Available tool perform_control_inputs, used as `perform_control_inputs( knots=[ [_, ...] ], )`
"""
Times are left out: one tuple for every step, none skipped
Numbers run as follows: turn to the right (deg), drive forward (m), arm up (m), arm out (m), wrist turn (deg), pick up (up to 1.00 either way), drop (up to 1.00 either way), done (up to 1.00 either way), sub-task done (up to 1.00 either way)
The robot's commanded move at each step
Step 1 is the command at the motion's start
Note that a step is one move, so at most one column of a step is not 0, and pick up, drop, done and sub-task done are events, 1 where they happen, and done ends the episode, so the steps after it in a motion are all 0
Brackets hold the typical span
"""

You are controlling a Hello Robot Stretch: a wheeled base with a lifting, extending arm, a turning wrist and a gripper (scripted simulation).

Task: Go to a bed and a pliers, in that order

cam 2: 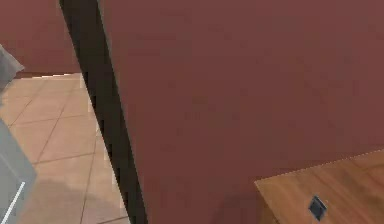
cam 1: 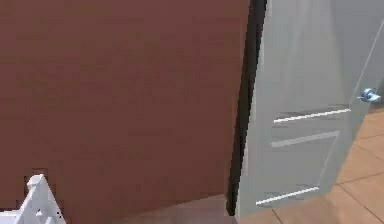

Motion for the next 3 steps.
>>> perform_control_inputs(
  knots=[
    [21.0, 0.00, 0.00, 0.00, 0.0, 0.00, 0.00, 0.00, 0.00],
    [0.0, 0.75, 0.00, 0.00, 0.0, 0.00, 0.00, 0.00, 0.00],
    [45.0, 0.00, 0.00, 0.00, 0.0, 0.00, 0.00, 0.00, 0.00]
  ],
)
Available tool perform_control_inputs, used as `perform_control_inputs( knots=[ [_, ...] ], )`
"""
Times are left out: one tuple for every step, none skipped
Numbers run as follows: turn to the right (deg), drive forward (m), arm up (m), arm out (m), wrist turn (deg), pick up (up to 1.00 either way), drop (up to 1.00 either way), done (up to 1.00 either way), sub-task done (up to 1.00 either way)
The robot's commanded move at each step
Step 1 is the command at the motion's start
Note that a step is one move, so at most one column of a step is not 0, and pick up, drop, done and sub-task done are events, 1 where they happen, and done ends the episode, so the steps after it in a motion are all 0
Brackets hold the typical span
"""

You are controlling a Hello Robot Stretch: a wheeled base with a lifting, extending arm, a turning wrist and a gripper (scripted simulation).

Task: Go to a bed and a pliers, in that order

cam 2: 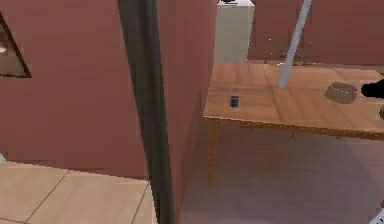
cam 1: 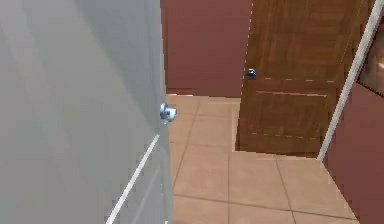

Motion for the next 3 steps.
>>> perform_control_inputs(
  knots=[
    [12.0, 0.00, 0.00, 0.00, 0.0, 0.00, 0.00, 0.00, 0.00],
    [0.0, 1.00, 0.00, 0.00, 0.0, 0.00, 0.00, 0.00, 0.00],
    [15.0, 0.00, 0.00, 0.00, 0.0, 0.00, 0.00, 0.00, 0.00]
  ],
)
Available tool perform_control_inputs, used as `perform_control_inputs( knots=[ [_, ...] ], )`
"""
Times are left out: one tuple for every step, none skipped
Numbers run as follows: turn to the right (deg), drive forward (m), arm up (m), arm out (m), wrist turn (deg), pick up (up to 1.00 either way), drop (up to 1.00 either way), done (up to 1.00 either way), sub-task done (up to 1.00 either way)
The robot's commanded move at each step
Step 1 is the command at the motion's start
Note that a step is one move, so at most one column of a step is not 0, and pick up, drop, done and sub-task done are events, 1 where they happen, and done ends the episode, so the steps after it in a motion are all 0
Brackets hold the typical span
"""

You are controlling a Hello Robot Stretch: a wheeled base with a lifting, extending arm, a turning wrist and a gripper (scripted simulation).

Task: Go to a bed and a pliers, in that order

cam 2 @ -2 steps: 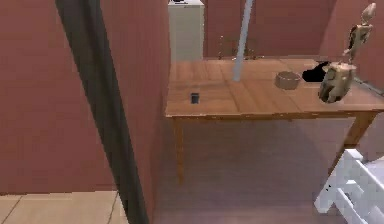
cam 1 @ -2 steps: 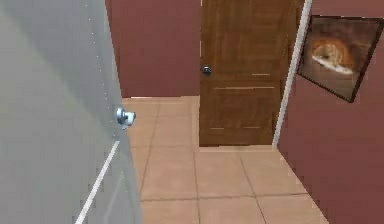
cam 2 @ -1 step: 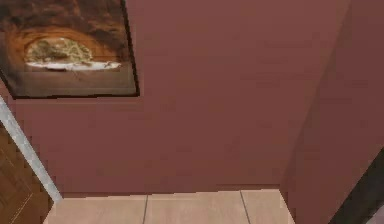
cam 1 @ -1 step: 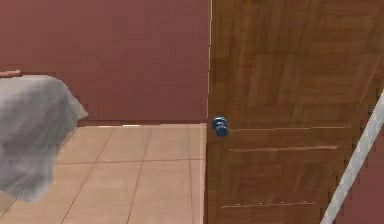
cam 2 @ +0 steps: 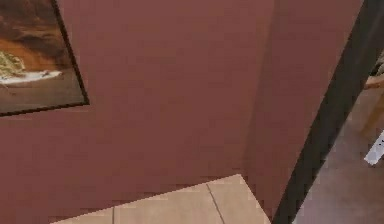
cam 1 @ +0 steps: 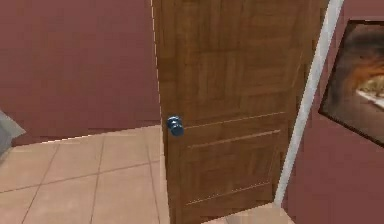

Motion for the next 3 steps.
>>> perform_control_inputs(
  knots=[
    [0.0, 0.15, 0.00, 0.00, 0.0, 0.00, 0.00, 0.00, 0.00],
    [-36.0, 0.00, 0.00, 0.00, 0.0, 0.00, 0.00, 0.00, 0.00],
    [0.0, 1.00, 0.00, 0.00, 0.0, 0.00, 0.00, 0.00, 0.00]
  ],
)
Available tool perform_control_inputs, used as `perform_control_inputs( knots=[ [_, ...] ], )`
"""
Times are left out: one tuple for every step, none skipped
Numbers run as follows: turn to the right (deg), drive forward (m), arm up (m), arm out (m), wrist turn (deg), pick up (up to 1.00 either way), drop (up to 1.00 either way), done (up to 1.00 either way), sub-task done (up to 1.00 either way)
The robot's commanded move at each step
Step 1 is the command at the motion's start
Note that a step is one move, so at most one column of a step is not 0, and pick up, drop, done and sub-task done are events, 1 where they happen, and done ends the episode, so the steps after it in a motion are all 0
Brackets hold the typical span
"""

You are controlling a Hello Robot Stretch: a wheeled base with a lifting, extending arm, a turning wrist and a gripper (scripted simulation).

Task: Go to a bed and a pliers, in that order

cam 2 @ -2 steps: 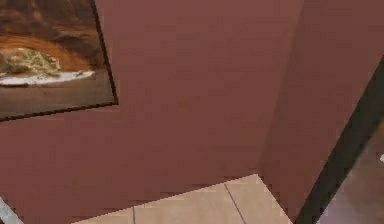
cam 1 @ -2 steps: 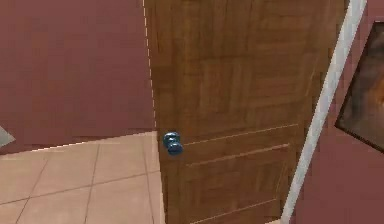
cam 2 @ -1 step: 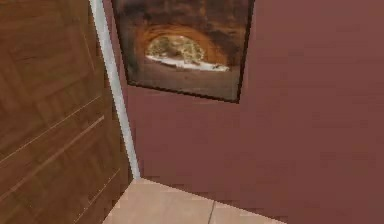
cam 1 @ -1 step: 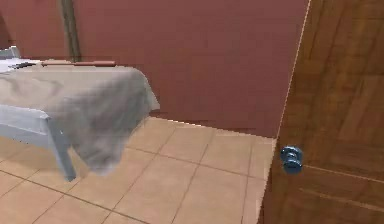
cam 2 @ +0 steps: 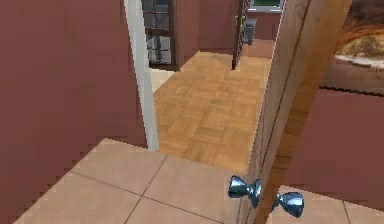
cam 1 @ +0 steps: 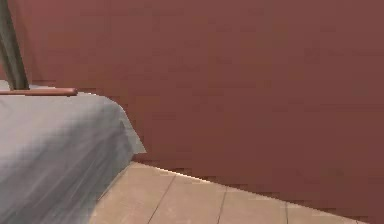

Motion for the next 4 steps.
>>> perform_control_inputs(
  knots=[
    [0.0, 0.15, 0.00, 0.00, 0.0, 0.00, 0.00, 0.00, 0.00],
    [45.0, 0.00, 0.00, 0.00, 0.0, 0.00, 0.00, 0.00, 0.00],
    [42.0, 0.00, 0.00, 0.00, 0.0, 0.00, 0.00, 0.00, 0.00],
    [0.0, 0.20, 0.00, 0.00, 0.0, 0.00, 0.00, 0.00, 0.00]
  ],
)
